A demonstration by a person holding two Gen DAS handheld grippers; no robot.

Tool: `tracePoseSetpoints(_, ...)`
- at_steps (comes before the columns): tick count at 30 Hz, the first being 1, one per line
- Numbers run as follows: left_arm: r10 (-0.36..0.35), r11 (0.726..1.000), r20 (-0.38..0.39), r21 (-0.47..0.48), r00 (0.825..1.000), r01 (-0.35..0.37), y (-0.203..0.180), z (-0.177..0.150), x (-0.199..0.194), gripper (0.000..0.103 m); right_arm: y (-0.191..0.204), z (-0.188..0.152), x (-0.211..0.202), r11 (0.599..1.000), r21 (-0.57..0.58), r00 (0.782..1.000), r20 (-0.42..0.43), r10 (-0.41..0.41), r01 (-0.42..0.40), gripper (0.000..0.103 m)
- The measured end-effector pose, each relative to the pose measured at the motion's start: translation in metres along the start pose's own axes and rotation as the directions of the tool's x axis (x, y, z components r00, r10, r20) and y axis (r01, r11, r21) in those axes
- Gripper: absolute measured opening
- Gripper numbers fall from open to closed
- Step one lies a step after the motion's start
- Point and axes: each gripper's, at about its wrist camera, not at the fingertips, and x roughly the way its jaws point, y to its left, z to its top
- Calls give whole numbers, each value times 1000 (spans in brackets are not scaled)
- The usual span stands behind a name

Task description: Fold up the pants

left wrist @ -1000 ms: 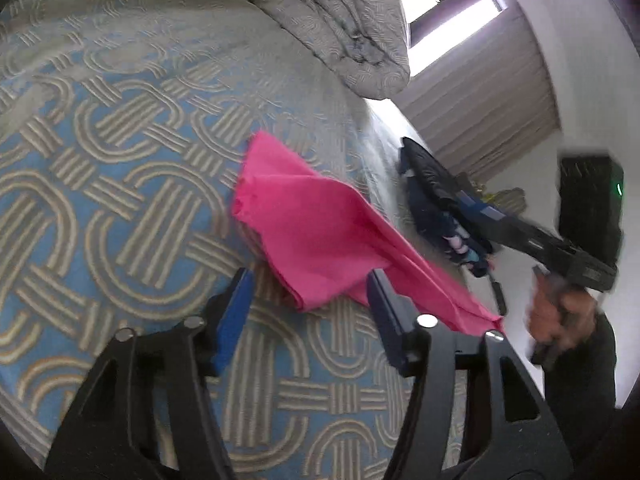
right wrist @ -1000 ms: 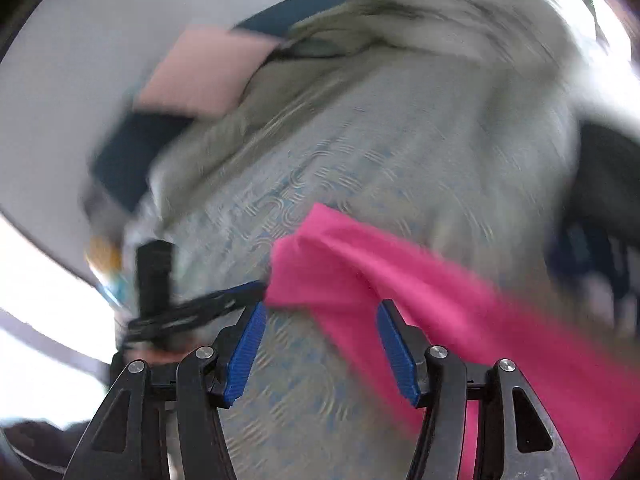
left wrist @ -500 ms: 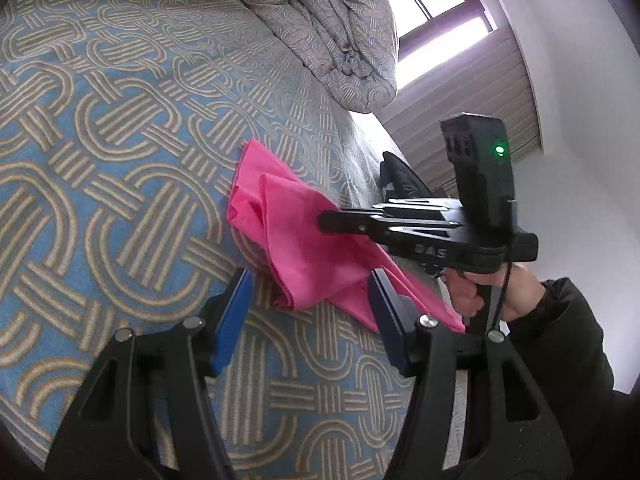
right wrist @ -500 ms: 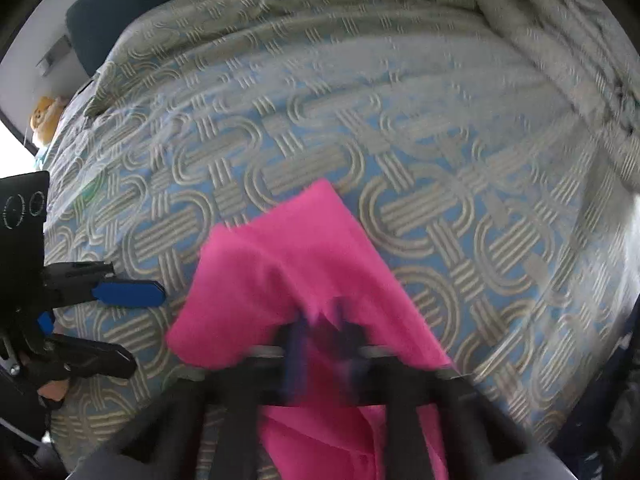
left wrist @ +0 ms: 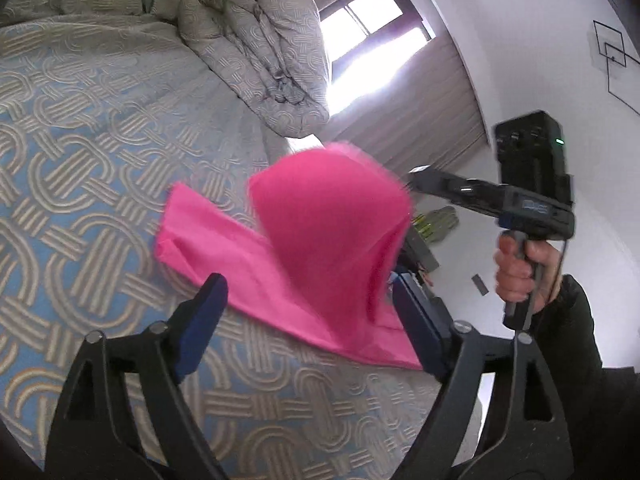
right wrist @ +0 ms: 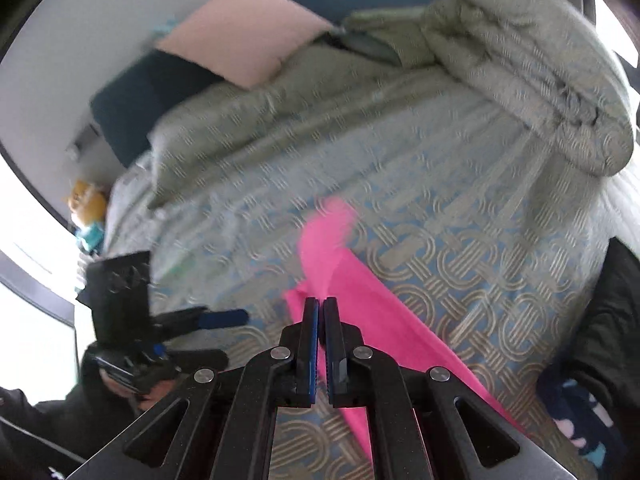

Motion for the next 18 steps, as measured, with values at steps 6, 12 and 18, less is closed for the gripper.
tracePoseSetpoints(6,-22,991,-14,-134,1000,20,15,5,16,85,13,-1,-21,999,-37,1000,20,-6,7,2)
tracePoseSetpoints(12,24,963,100,-270,995,4,41,1,-14,85,-7,-13,27,998,-11,996,-58,-64,64,12)
tracePoseSetpoints(18,-18,942,140,-331,990,64,59,-1,-21,85,-21,-11,101,996,-52,988,-137,-78,71,20)
